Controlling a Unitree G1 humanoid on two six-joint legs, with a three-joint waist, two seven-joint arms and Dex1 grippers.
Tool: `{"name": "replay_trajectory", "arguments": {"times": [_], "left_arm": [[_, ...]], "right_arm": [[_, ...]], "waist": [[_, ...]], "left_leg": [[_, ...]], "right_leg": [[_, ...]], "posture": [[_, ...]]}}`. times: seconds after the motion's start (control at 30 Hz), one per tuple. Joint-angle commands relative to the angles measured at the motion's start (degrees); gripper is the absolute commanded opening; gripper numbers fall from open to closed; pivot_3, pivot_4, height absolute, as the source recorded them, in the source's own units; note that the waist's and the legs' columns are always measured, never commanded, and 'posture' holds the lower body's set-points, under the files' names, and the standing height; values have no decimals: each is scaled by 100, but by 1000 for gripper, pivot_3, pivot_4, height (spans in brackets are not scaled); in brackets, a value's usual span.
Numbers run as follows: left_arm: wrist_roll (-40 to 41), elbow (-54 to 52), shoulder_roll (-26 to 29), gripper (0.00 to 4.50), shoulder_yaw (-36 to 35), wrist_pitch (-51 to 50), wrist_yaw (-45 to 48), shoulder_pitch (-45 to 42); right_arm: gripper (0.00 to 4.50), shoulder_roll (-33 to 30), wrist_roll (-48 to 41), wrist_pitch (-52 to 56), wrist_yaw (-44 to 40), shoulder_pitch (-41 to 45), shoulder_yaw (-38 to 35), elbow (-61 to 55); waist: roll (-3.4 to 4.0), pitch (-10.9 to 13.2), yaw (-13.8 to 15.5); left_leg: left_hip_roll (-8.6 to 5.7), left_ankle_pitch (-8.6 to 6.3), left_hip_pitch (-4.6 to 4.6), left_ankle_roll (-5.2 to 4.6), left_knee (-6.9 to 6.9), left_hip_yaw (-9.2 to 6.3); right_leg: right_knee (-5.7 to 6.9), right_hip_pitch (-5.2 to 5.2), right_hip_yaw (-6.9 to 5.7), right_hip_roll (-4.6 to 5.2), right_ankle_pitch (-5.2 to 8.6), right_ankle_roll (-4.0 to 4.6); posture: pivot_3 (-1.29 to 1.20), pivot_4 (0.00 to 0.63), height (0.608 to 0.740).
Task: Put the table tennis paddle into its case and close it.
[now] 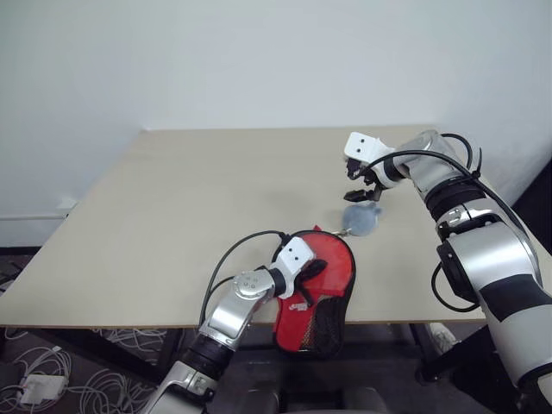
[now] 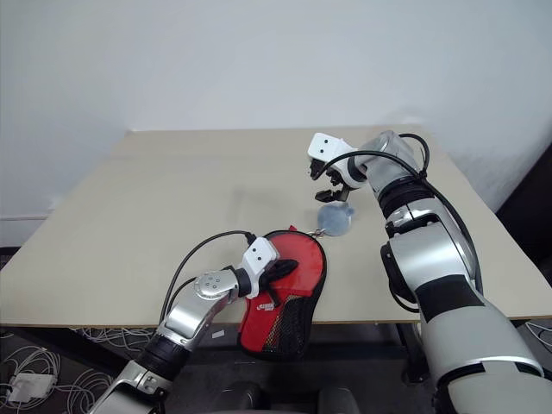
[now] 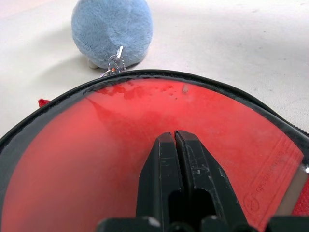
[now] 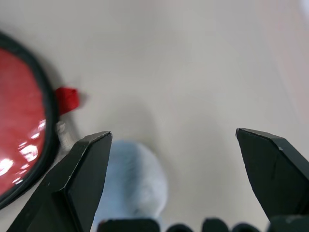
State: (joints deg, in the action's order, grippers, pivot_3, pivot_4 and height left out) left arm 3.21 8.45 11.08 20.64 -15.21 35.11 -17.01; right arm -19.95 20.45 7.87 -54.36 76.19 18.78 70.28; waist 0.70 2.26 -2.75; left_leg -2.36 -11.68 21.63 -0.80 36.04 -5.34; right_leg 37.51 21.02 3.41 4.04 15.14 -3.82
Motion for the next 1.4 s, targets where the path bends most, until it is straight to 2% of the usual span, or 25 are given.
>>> {"name": "replay_trajectory", "arguments": {"times": [0.03, 0.27, 0.43, 1.07, 1.4], "left_arm": [[-173, 332, 50, 0, -18, -86, -77, 9], [-166, 298, 81, 0, -52, -80, -89, 50], [-111, 440, 155, 0, -179, 25, -28, -6], [124, 2438, 419, 0, -519, 1249, 706, -1107], [126, 2892, 481, 0, -502, 1536, 746, -1301]], "right_arm": [[4450, 62, 116, -283, 569, 20, 11, 235], [4450, 111, 247, -360, 1005, -268, 46, 555], [4450, 48, 365, -363, 1020, -401, 120, 624], [4450, -53, 415, -311, 7, -803, 307, 483], [4450, -37, 432, -295, -78, -887, 335, 438]], "waist": [[0, 0, 0], [2, 1, -1], [2, 0, -2], [1, -1, -31], [1, -1, -38]], "left_leg": [[0, 0, 0, 0, -1, 0], [-1, 1, 2, -1, -1, 1], [1, 1, -1, -2, -2, 2], [-3, 2, -16, 2, 3, -6], [-4, 3, -15, 1, 4, -10]], "right_leg": [[1, 1, 1, 0, 0, 0], [3, 3, 5, -1, 0, 1], [4, 5, 12, -3, 0, 0], [11, -13, -9, -10, 0, 3], [15, -7, -9, -12, -1, 3]], "posture": [[0, 0, 734], [0, 0, 734], [0, 0, 734], [0, 0, 734], [0, 0, 734]]}}
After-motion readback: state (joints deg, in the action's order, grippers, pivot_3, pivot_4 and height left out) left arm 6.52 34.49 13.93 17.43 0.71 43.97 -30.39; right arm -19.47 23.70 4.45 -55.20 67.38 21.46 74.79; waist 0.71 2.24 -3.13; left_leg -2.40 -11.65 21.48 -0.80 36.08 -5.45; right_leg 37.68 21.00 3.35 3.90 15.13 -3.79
